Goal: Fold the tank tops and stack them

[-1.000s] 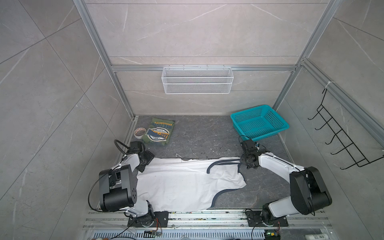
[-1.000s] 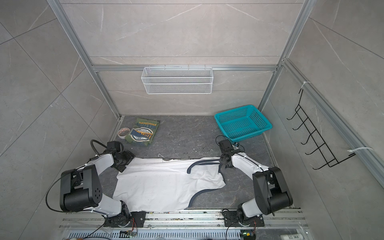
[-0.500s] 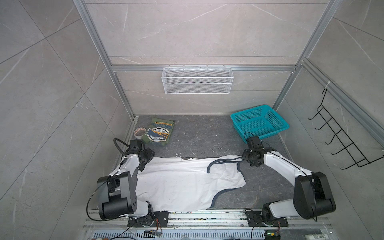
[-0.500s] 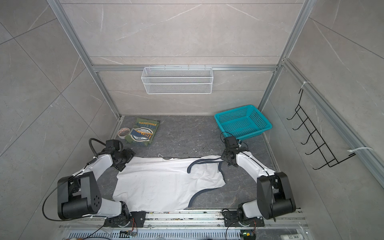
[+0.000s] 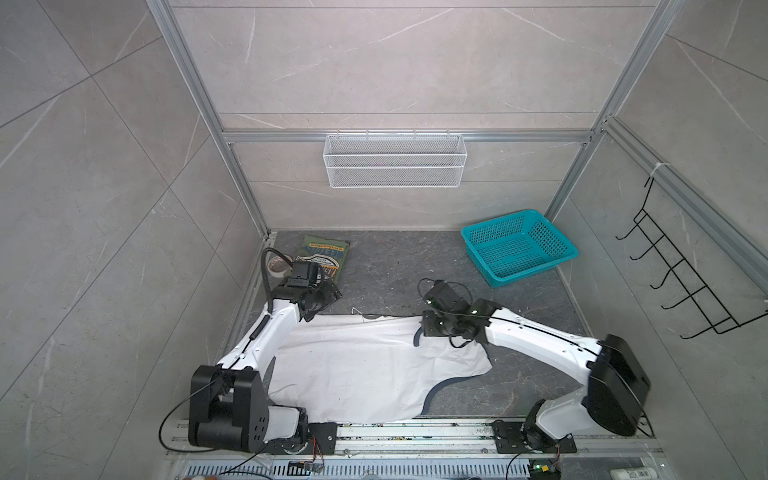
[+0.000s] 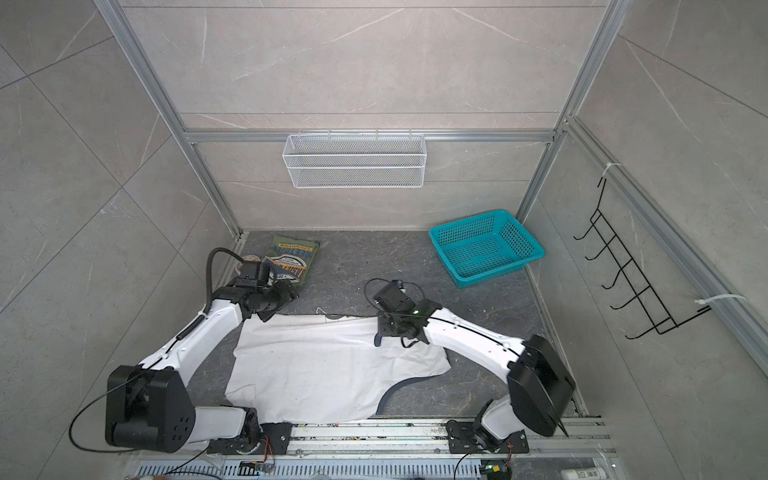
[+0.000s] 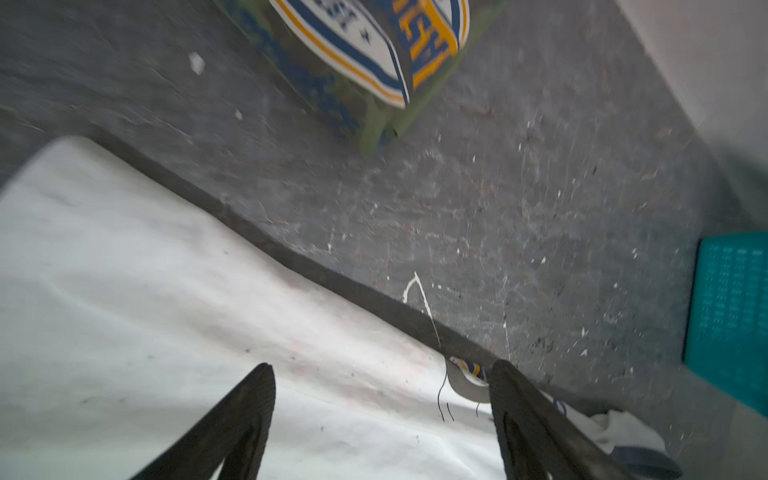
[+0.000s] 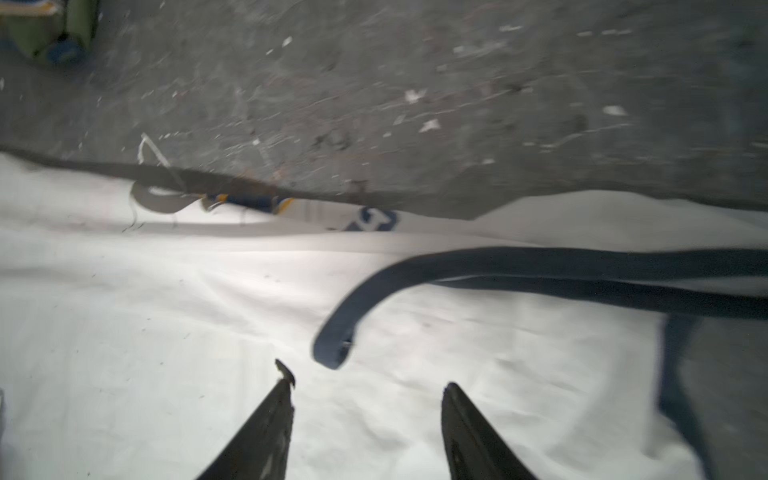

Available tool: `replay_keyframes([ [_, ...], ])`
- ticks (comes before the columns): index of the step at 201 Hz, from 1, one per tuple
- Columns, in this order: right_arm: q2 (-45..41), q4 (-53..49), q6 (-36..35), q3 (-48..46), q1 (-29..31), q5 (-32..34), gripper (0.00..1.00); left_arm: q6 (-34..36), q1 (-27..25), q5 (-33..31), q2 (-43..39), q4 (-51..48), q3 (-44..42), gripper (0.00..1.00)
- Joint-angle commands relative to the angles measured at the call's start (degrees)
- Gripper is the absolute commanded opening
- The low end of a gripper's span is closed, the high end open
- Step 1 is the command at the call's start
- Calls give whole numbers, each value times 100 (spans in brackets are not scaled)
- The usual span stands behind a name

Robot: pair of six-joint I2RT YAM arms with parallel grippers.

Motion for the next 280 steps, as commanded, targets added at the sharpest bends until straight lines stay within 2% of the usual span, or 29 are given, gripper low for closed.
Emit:
replay_keyframes([
  [1,707,262,-46,483,277,-274,58,79,0,104,358,116,-82,83],
  [27,1531,220,-26,875,359,-518,55,114,16,130,832,396,-166,83],
  [54,2042,10,164,839,255,-322,55,78,3,188,1313,699,-262,83],
  [100,2327,73,-86,615,-675,-261,55,-58,-21,425,2090,1532,-284,83],
  [140,2530,87,-394,865,-1679,-317,55,-244,-197,584,2853,1705,420,83],
  [167,2519,-41,-696,1157,-1891,-319,56,-273,-285,654,3051,1462,948,83],
  [191,2041,-215,-827,1100,-1867,-378,59,-25,-292,514,2703,707,1394,86],
  [207,1468,-377,-906,900,-1775,-312,62,125,-302,388,2092,163,1481,88],
  [221,894,-547,-902,643,-1624,-246,64,212,-331,-22,1438,-414,1429,89],
  [261,-451,-1089,-430,-245,-805,121,64,-112,-591,-1378,-63,-1718,398,87],
  [280,-864,-1225,-37,-714,-573,88,63,-445,-744,-1679,-486,-1886,-236,84],
])
